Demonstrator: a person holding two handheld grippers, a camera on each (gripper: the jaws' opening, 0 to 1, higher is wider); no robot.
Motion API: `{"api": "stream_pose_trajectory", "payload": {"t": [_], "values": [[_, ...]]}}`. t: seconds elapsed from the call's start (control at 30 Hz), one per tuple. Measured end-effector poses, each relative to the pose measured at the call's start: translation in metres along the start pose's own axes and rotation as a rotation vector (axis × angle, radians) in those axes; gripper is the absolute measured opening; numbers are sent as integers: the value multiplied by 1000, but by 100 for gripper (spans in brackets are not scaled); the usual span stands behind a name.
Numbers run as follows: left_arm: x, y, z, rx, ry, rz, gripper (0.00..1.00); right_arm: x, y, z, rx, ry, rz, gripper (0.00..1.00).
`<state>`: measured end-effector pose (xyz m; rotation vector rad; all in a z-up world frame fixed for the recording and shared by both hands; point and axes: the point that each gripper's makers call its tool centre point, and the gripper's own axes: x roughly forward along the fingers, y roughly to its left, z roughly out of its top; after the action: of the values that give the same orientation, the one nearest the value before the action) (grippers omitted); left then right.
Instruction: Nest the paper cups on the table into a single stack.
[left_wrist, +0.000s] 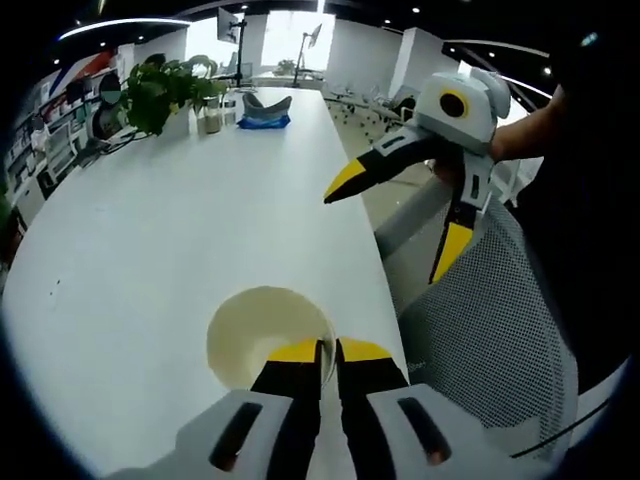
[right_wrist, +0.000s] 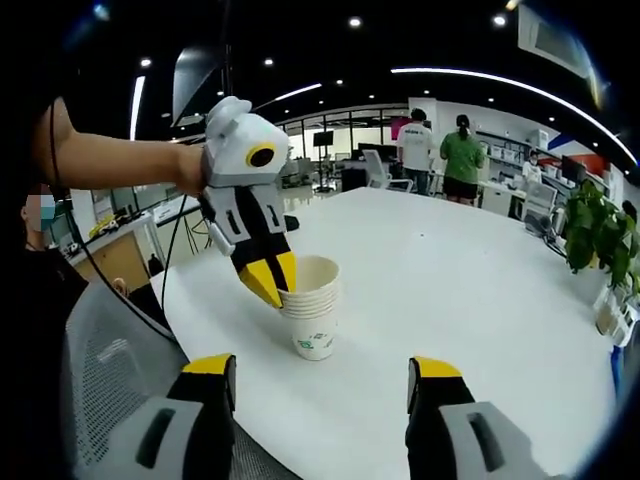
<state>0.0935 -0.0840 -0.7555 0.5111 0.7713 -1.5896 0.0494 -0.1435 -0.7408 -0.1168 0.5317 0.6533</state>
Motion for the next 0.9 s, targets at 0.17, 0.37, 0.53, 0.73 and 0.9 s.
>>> {"api": "stream_pose_trajectory", "payload": {"t": [0.17,0.37,0.53,0.73,0.9], "values": [[2,4,0,-2,-4,1,3,0,0,-1,1,4,-1,69],[4,4,-1,-1,2,6,4,1,0,-2,1,8,1,69],[4,3,-4,2,15,12,4,2,0,-3,-1,11,5,69],[-1,1,-5,25,10,42,12,3,0,-3,-3,11,13,69],[-11,6,-2,23,-30,89,16,6,1,-3,-11,15,24,69]]}}
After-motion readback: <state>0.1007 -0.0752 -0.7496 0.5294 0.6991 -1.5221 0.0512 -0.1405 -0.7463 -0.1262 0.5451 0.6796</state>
